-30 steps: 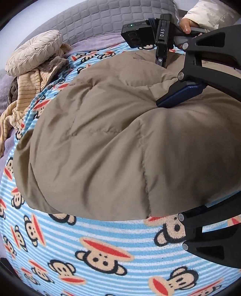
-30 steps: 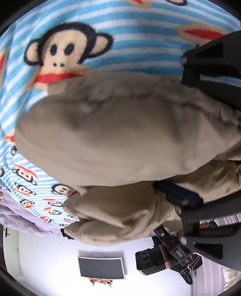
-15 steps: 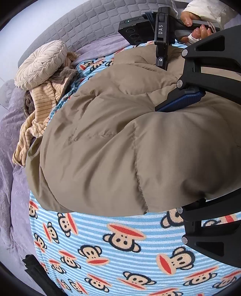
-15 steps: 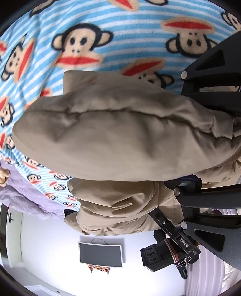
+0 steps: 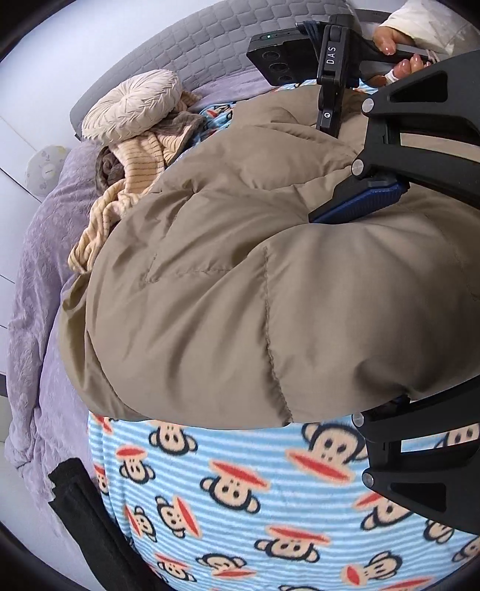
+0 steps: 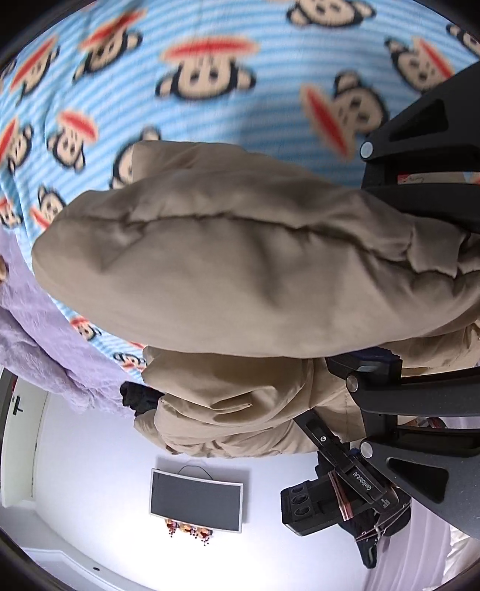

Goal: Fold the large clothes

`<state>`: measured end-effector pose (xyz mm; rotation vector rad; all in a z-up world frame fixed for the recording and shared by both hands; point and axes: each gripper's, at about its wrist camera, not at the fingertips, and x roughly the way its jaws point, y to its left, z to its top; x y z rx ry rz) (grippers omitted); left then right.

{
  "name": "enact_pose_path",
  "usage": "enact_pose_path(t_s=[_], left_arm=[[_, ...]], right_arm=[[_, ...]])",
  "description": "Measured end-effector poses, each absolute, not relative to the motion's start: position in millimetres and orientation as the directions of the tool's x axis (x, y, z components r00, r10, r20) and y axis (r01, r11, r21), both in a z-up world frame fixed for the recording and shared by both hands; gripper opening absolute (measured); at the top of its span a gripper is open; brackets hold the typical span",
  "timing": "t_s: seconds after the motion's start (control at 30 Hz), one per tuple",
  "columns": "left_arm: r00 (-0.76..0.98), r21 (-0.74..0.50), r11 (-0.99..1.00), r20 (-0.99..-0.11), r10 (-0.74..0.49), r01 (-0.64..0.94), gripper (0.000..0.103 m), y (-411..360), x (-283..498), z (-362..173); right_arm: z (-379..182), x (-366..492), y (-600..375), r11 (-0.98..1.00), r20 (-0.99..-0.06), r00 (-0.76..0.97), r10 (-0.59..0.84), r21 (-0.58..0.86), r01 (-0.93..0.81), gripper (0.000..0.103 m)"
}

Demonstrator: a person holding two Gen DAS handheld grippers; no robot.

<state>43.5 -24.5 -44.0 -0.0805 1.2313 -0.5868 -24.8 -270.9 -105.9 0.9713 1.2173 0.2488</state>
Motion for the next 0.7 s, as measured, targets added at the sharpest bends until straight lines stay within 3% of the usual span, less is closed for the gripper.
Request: enact_pose_path(t_s=[0.23,0.37,0.47,0.5,0.57,0.7], left_arm=[[0.266,-0.305,0.887,-0.875,-0.404,0.346,0.074,52,104,-54],[0.272,-0.246,0.93,-0.908,-0.319,0.272,0.074,79,127,-91],[0.259,-0.257,0.939,-0.913,-0.313,0.229,0.083,96,132,-111],[0.255,-0.262,0.938,-0.913,-0.317,0.228,0.083,99,131,-111],[0.277,-0.233,0.945,-0.915,-0.294,0.23,0.082,103,127,-102],[0.405,-0.161,0.952,-0.877,-0.259,0.261,0.082,115,125,-69]], right_arm=[[-117,38,-208,0.608,-0.678,0.375,0.632,0.734,0.303,0.043],[-135,61,-192,0.661,-0.733,0.325,0.597,0.68,0.318,0.043],[-148,67,-193,0.695,-0.78,0.294,0.552,0.625,0.354,0.05],[-148,65,-197,0.698,-0.792,0.29,0.538,0.611,0.373,0.058],[-142,58,-205,0.73,-0.836,0.275,0.475,0.549,0.406,0.063],[-96,35,-226,0.839,-0.91,0.335,0.245,0.372,0.396,0.063]])
